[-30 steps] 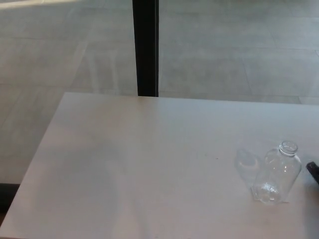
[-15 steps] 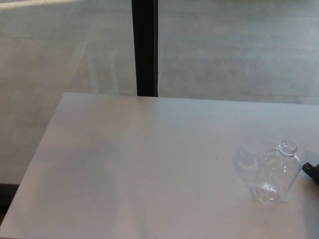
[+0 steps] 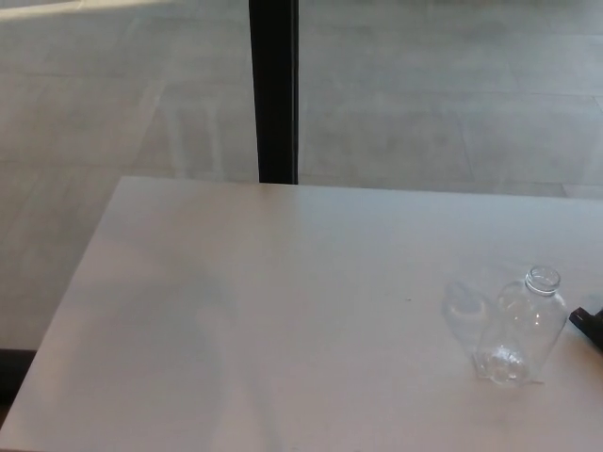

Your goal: The robot uses its right hand to grab and lift the lid of the spray bottle kept in the middle of the desk and places the lid on the right side of the bottle

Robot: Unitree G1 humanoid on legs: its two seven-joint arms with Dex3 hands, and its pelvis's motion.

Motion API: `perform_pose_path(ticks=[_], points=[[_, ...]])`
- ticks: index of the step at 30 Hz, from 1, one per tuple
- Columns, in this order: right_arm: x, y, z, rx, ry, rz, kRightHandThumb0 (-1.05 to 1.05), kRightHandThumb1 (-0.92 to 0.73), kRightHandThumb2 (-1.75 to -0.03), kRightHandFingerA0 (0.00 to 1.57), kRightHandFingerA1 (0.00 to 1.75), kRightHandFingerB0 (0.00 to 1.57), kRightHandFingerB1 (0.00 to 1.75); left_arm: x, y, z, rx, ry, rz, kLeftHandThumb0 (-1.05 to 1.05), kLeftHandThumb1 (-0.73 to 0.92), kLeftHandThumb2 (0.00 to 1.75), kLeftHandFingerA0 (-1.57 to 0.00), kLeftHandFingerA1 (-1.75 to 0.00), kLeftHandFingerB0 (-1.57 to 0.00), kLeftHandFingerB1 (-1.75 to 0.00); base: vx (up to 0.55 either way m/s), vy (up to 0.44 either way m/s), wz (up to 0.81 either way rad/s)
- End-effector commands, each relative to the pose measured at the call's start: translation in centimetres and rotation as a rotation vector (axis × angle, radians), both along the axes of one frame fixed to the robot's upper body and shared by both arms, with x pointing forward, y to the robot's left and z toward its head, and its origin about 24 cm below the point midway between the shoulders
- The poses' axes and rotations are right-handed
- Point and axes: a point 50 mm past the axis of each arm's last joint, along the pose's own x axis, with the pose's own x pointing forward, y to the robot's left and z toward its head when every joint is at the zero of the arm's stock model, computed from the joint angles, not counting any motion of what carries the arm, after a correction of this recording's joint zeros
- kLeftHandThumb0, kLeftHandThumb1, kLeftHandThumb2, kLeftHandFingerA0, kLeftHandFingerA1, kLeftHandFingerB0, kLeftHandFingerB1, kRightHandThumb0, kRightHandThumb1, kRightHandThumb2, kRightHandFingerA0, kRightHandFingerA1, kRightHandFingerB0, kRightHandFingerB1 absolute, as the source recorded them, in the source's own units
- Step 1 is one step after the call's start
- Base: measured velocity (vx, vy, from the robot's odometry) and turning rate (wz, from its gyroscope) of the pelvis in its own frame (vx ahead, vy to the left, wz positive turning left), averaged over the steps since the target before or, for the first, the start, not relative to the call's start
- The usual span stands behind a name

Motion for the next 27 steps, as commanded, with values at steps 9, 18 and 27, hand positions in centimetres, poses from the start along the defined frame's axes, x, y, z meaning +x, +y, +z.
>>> perform_pose_path(ticks=[9,18,27], points=[[-12.8,-11.0,-3.2,0.944,-0.893,-0.703,-0.45,-0.76,-0.63,0.0,0.19,0.06,0.26,0.6,0.6,0.6,0.03,-0.015,-0.011,-0.81,0.87,0.66,-0.56,-0.49,-0.39,-0.39,0.0,0.0,0.0],[-16.1,-9.6,-13.4,1.121,-0.841,-1.116,-0.5,-0.74,-0.62,0.0,0.23,0.02,0.31,1.1,0.5,0.7,0.038,-0.025,-0.03,-0.84,0.87,0.66,-0.55,-0.48,-0.38,-0.39,0.0,0.0,0.0],[-17.7,-6.8,-18.2,0.89,-0.455,-1.037,-0.37,-0.52,-1.06,0.01,0.53,0.0,0.51,1.2,0.9,1.0,0.041,-0.04,-0.008,-0.78,0.68,1.09,-0.51,-0.62,-0.32,-0.52,0.0,0.0,0.0]])
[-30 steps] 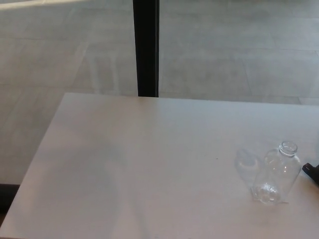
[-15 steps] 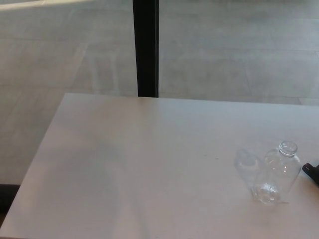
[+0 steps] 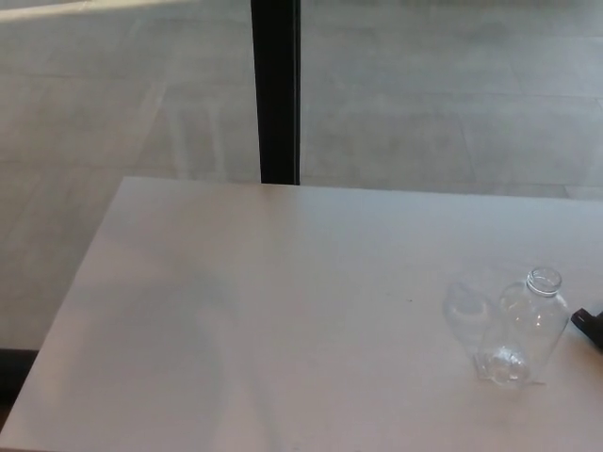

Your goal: The robot uses its right hand to grab and lift the lid of the spray bottle kept in the middle of the desk and places the lid on the right side of the bottle

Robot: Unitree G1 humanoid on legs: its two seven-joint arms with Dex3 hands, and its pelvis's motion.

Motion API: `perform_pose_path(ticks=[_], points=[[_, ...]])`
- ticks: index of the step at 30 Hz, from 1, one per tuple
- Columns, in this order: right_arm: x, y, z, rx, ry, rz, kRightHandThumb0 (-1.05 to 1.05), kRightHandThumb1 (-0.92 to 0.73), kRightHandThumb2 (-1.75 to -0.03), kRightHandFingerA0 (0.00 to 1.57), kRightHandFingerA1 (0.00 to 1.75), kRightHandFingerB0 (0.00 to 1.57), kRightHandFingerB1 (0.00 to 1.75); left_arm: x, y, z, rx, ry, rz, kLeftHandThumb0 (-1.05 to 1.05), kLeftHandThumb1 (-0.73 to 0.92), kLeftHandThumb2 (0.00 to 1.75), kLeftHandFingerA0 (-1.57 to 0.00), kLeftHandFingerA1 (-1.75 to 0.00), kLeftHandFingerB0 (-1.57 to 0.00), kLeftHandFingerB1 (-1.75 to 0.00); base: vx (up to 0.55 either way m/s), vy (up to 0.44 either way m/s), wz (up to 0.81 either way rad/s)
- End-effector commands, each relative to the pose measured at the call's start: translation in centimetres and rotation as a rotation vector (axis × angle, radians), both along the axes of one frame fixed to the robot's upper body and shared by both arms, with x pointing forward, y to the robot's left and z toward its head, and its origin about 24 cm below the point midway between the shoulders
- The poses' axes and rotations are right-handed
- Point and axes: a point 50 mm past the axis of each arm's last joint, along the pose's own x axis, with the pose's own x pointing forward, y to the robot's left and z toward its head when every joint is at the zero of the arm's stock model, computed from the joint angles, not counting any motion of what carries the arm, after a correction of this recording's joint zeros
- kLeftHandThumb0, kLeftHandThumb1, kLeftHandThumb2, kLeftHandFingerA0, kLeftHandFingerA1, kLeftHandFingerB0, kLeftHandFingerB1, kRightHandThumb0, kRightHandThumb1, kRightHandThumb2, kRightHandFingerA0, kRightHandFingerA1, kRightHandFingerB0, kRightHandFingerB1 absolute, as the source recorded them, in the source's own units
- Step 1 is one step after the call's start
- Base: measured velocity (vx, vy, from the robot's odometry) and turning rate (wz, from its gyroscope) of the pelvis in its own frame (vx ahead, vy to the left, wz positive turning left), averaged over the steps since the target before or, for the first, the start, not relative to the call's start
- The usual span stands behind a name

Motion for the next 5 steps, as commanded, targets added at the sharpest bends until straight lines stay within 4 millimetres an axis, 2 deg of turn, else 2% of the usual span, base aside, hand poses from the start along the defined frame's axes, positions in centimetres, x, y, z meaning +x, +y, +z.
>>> perform_pose_path(ticks=[1,2,3,4,5], points=[[-5.44,2.84,-8.74,0.181,-0.051,-0.289,-0.62,-0.71,-0.61,0.05,0.44,0.11,0.32,0.23,1.01,0.98,0.046,-0.011,-0.007,-0.82,0.87,0.66,-0.57,-0.52,-0.41,-0.39,0.0,0.0,0.0],[-5.42,3.1,-8.93,0.18,-0.068,-0.274,-0.63,-0.53,-0.87,0.12,0.57,0.05,0.43,0.28,1.04,1.0,0.045,-0.006,-0.008,-0.83,0.87,0.66,-0.56,-0.5,-0.4,-0.39,0.0,0.0,0.0],[-5.42,3.11,-8.97,0.179,-0.07,-0.273,-0.63,-0.53,-0.87,0.12,0.57,0.05,0.43,0.29,1.05,1.01,0.045,-0.006,-0.008,-0.83,0.87,0.66,-0.56,-0.5,-0.4,-0.39,0.0,0.0,0.0],[-5.38,3.27,-9.09,0.193,-0.093,-0.261,-0.57,-0.7,-0.62,0.12,0.51,0.11,0.31,0.32,1.05,1.02,0.049,-0.007,-0.009,-0.82,0.87,0.66,-0.56,-0.5,-0.4,-0.4,0.0,0.0,0.0],[-5.38,3.27,-9.09,0.193,-0.093,-0.261,-0.57,-0.7,-0.62,0.12,0.51,0.11,0.31,0.32,1.05,1.02,0.049,-0.007,-0.009,-0.82,0.87,0.66,-0.56,-0.5,-0.4,-0.4,0.0,0.0,0.0]])
